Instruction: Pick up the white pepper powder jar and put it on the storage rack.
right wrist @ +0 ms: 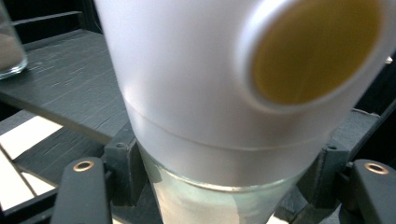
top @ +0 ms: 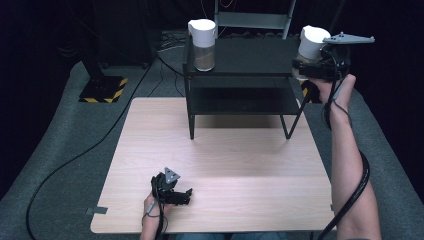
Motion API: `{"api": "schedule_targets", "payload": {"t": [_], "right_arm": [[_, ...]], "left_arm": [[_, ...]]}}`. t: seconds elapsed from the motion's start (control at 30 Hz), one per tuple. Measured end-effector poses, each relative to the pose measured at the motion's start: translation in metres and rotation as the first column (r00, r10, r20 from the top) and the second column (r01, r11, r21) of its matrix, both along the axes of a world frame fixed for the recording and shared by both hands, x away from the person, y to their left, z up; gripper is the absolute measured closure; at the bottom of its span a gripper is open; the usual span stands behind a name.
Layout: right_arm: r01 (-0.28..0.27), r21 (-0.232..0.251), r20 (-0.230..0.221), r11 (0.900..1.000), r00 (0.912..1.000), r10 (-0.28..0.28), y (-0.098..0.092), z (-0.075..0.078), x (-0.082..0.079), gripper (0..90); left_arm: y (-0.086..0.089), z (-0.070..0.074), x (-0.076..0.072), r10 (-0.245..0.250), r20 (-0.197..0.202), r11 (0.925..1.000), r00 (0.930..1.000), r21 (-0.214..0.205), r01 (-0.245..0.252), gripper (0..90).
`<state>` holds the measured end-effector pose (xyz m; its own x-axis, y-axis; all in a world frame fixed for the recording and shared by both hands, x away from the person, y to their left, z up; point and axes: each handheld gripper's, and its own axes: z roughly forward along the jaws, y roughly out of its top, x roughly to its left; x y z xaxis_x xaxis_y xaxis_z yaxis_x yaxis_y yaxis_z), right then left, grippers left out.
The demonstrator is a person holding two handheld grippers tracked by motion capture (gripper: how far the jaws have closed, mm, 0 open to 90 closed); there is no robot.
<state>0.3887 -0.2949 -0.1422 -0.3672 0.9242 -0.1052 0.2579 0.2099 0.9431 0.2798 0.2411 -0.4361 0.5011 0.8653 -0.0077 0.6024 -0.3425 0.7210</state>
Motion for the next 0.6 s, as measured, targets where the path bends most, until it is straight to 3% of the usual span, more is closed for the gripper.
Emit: {"api": "schedule_targets", "payload": {"t": [0.37,0.6], "right_arm": [[0.032,-0.008,-0.039,0.9995,0.9987,-0.032,0.009,0.011,0.029,29.6],[0.043,-0.004,-0.059,0.9991,0.9974,-0.043,0.012,0.009,0.043,29.5]], "left_arm": [[0.0,0.0,0.0,-0.001,-0.001,1.0,1.0,0.001,0.001,0.5],[0.0,0.0,0.0,-0.001,-0.001,1.0,1.0,0.001,0.001,0.5]]}}
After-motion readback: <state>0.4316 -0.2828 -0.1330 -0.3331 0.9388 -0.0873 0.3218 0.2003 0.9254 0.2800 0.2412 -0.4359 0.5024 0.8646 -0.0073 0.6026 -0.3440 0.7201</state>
